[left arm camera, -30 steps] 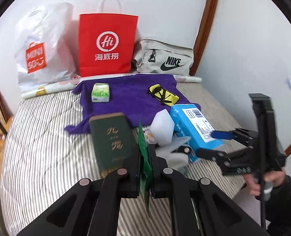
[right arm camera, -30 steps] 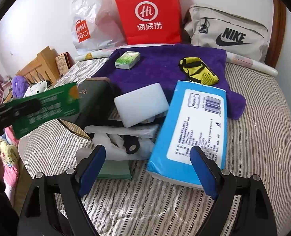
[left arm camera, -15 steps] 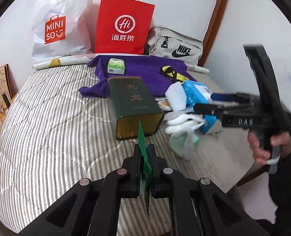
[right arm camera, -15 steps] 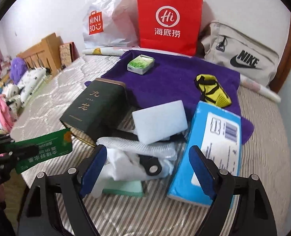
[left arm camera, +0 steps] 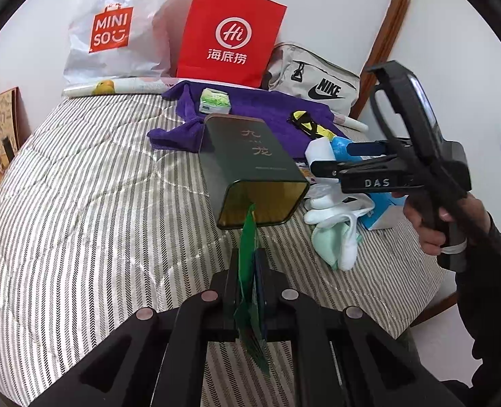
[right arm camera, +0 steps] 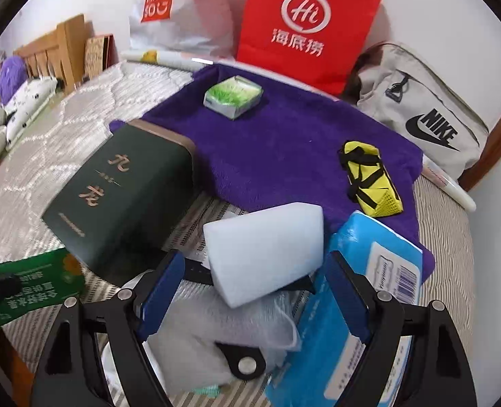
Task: Organize soft objects
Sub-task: 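Lift the green packet with the left tool while the right tool grasps the white sponge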
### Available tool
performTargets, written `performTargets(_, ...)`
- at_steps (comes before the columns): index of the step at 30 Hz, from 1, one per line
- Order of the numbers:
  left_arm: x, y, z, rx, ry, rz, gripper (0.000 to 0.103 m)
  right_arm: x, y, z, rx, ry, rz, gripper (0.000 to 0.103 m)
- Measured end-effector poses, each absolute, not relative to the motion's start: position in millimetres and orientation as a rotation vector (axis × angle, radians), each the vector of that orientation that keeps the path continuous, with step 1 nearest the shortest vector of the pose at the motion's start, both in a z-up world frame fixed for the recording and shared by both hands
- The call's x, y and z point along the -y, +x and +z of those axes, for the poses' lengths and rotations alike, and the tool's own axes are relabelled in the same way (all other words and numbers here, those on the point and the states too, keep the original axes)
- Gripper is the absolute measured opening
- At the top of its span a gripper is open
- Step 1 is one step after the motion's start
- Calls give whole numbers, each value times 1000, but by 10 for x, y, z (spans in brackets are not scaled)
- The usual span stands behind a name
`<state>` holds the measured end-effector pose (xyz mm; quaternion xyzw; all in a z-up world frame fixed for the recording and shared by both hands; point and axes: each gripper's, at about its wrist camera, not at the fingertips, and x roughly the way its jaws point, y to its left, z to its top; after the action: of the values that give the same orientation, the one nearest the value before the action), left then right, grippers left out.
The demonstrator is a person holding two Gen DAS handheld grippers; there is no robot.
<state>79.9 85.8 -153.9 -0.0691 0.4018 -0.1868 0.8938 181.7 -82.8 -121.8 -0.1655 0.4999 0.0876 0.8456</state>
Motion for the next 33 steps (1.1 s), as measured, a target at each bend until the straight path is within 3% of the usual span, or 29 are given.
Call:
performTargets(4,-878,817,-1594,-832,-153,-381,10,833,1920,-1383,-1088,-359,152,84)
performTargets(8,-885,815,-1623,-831,-153,-400,10,848,1966,-1481,-1109,-339,148,70)
performTargets(18,-756,881,-1808,-878,-170,-425,10,954,1854,-1363,-1072,-259,204,49)
performTargets(33,-689,814,-1796,-871,-175,-365,10,1259,1295,-862,-988,-38,334,46)
